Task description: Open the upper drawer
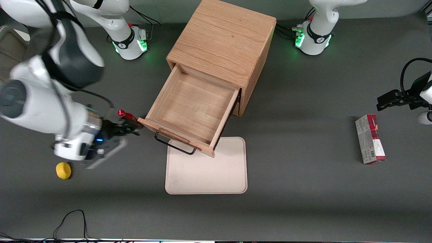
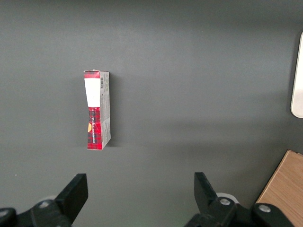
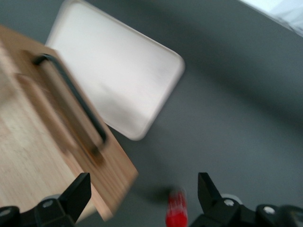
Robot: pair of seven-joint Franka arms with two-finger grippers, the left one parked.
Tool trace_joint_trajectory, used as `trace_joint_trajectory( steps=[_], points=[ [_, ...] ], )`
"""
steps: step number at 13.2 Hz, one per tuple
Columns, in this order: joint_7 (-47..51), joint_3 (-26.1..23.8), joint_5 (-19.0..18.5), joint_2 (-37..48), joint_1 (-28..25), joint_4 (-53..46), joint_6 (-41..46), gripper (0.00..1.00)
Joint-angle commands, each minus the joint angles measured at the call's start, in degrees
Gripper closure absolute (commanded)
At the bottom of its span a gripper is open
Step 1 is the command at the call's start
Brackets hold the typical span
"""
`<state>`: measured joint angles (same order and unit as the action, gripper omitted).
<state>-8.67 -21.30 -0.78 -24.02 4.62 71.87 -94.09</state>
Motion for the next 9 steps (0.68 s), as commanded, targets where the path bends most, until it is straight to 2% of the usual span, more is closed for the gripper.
trace_joint_trajectory(
  steps=[1,3,6,9],
  points=[
    [3.9,10.5,4.3,11.2,0.0,14.0,-1.1,0.0],
    [8.8,14.1,3.3,16.1,0.0,20.6,-1.1,0.0],
    [10.1,15.0,0.3,24.9,-0.1,28.9,-2.7,0.0],
    [10.5,15.1,-0.9,25.7,0.0,27.9,-1.8,0.0]
  ],
)
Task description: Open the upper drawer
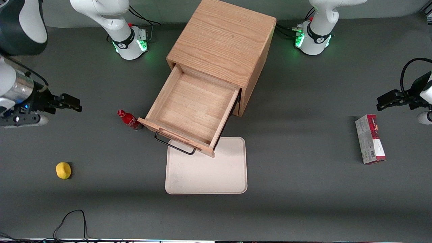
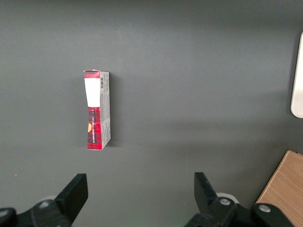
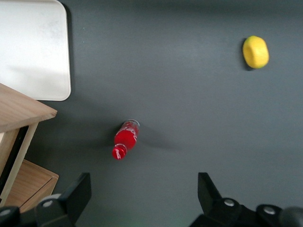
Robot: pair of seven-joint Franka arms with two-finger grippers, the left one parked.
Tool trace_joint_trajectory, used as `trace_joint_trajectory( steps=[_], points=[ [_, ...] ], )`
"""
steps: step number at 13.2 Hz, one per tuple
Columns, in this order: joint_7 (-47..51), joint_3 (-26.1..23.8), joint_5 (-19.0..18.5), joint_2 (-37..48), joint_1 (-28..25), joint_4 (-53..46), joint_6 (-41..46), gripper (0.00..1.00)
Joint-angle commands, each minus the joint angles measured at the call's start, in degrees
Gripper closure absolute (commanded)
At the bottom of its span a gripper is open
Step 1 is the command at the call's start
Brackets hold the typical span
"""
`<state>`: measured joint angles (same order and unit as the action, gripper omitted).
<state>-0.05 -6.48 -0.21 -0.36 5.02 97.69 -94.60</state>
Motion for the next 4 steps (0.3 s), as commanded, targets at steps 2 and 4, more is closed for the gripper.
trace_joint_trajectory(
  steps=[2,4],
  points=[
    [5.8,0.3,-1.5,1.7,-0.4,1.5,-1.2,0.0],
    [8.5,0.9,-1.4,1.5,-0.4,1.3,-1.0,0.0]
  ],
)
